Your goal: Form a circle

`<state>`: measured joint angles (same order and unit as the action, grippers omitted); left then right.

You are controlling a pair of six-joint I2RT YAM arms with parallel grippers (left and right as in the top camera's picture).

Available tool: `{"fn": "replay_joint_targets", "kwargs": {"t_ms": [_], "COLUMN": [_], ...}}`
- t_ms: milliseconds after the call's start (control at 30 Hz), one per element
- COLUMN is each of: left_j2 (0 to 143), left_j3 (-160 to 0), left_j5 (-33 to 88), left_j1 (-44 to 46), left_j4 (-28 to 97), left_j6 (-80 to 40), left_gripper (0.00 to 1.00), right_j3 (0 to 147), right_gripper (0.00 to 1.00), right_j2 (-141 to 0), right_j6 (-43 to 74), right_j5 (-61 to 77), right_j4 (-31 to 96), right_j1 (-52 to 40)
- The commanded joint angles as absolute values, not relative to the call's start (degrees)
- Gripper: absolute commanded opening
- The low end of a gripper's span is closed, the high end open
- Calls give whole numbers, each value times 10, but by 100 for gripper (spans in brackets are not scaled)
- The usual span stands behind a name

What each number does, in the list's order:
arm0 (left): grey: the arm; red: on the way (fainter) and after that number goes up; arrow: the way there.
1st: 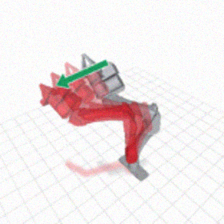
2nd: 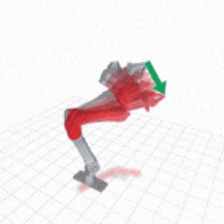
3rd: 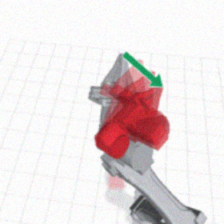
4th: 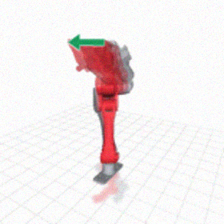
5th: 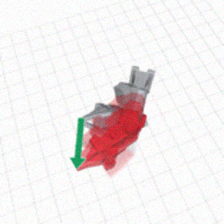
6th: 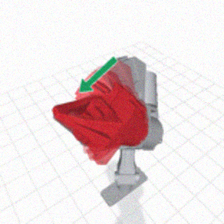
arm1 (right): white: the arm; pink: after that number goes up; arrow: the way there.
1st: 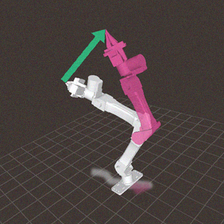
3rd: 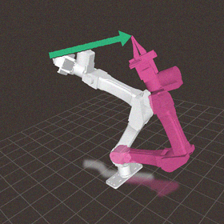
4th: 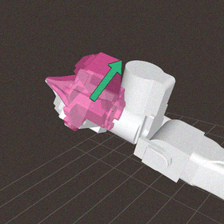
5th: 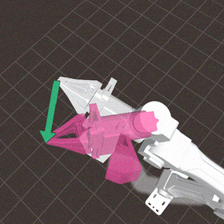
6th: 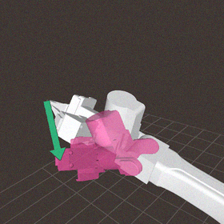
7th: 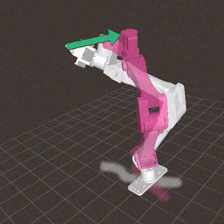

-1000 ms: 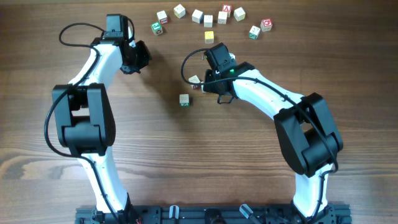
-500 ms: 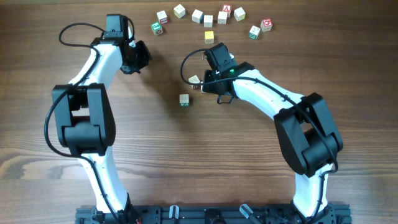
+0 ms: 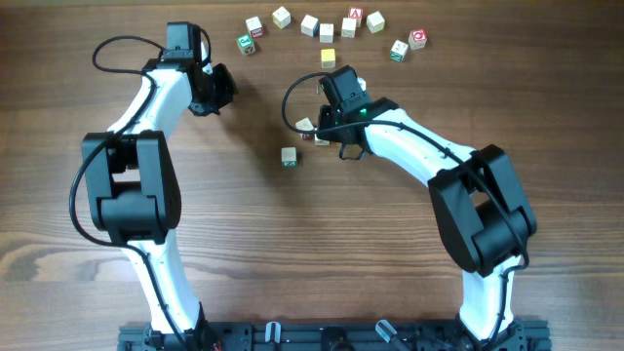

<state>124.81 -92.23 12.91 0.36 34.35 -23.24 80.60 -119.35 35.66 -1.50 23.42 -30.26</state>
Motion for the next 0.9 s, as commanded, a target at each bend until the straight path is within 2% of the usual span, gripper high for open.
{"fn": "replay_joint_targets", "kwargs": {"t_ms": [0, 767, 867], "left_j2": [1242, 1242, 1242], "left_j3": [-931, -931, -931], "left_j5": [126, 126, 126], "left_j1": [5, 5, 5], "left_j4": [343, 343, 343], "left_j6": [-238, -238, -238], "left_gripper": [4, 4, 4], "right_j3": [801, 823, 827], "right_gripper": [5, 5, 5], "right_j2": [-1210, -1209, -1209], "right_j6": [347, 347, 385], "right_j5": [-17, 18, -6], "right_j4": [234, 307, 322], "right_j1": [-300, -299, -299]}}
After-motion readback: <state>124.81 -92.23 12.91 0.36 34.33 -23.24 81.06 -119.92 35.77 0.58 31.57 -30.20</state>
